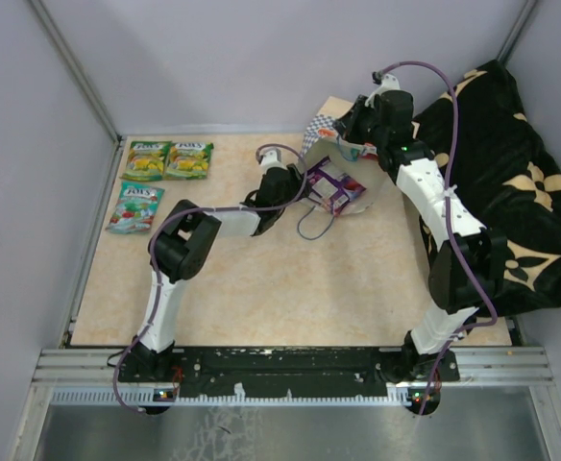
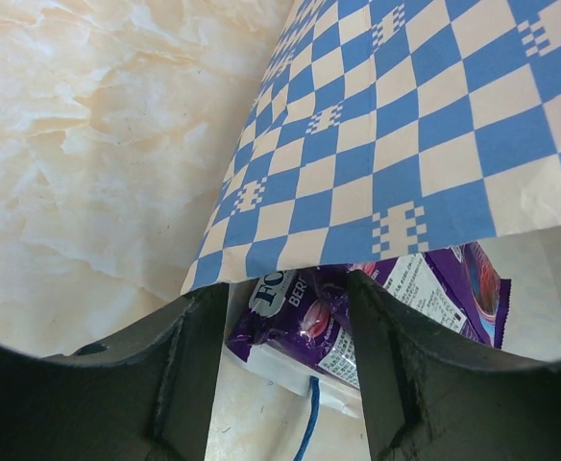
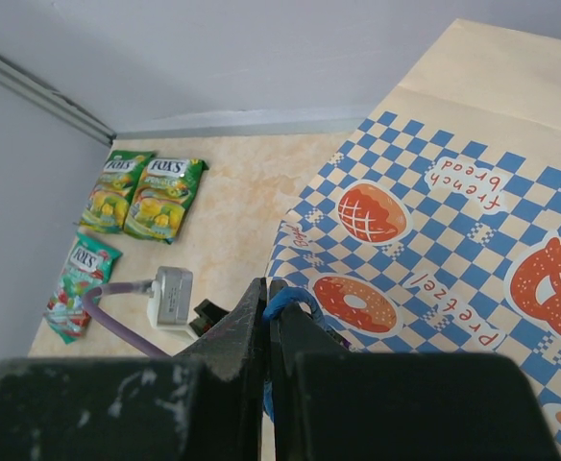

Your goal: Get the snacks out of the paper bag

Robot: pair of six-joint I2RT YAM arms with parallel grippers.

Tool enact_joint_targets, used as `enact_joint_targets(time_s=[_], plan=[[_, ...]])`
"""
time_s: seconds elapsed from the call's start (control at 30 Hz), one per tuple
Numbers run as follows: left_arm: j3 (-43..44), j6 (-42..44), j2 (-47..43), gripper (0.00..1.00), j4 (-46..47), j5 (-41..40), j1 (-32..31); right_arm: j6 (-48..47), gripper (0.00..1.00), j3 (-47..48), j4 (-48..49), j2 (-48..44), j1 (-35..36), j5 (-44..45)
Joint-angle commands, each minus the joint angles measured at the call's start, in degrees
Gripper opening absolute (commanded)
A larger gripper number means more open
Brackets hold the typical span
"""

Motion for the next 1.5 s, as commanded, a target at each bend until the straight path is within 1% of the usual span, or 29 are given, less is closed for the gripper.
enact_joint_targets(time_s=[0.0,0.2,0.33,0.37,0.4,0.47,0.5,0.57,0.6,0.73,0.8,0.9,1.1,1.2,1.3,1.4,1.47], plan=[[0.20,-0.39,-0.72,0.60,0.48,0.41,0.58,-0.38,0.00,0.30,4.08,-0.56,-0.59,-0.27],[2.69,-1.32,0.96,0.60,2.70,2.97,0.82,-0.35,0.00,0.31,4.12,-0.33,-0.58,-0.35],[6.12,-3.84,3.40,0.60,3.24,6.78,1.34,-0.04,0.00,0.30,4.45,-0.26,-0.58,-0.52],[6.83,-4.50,4.12,0.58,3.55,8.11,1.51,0.09,0.00,0.23,4.48,-0.15,-0.61,-0.63],[7.47,-4.95,4.90,0.54,3.98,9.68,1.66,0.10,0.00,0.16,4.48,-0.08,-0.62,-0.69],[8.02,-4.60,5.20,0.40,4.42,12.24,2.01,0.04,0.00,-0.16,4.34,-0.11,-0.60,-0.64],[7.82,-3.94,4.92,0.29,4.49,13.24,2.33,-0.24,0.00,-0.29,4.16,-0.26,-0.58,-0.39],[6.91,-2.63,3.73,0.02,4.68,16.61,3.37,-0.88,0.00,-0.71,4.12,-0.69,-0.58,0.50],[6.17,-2.31,2.97,0.00,5.12,18.32,4.10,-1.17,0.00,-0.88,4.17,-0.96,-0.58,0.76],[0.62,-1.30,-1.53,0.00,11.23,30.06,7.89,-1.15,0.00,-1.83,5.16,-1.46,-1.37,0.36],[-1.81,-0.07,-4.53,0.00,13.23,34.45,8.96,-0.58,0.00,-2.30,5.95,-1.39,-2.06,-0.38],[-4.85,1.11,-9.67,0.00,15.55,37.81,9.43,0.16,0.00,-3.11,7.09,-1.14,-2.44,-1.30],[-9.40,-1.31,-18.86,0.00,24.40,45.20,9.52,0.11,0.00,-3.50,6.94,-1.07,-2.81,-1.36],[-13.24,-0.30,-24.84,0.00,25.32,46.47,9.55,-0.11,0.00,-3.80,6.70,-1.80,-3.12,-0.70],[-19.47,3.89,-32.95,0.00,22.94,45.58,9.93,-0.17,0.00,-3.86,6.53,-1.80,-3.23,-0.37],[-28.11,7.88,-42.39,0.00,17.80,41.69,11.19,0.06,0.00,-3.91,6.72,-1.82,-3.21,-0.45],[-32.74,10.43,-49.41,0.00,12.40,36.33,11.75,0.40,0.00,-3.96,7.03,-1.79,-3.21,-0.58]])
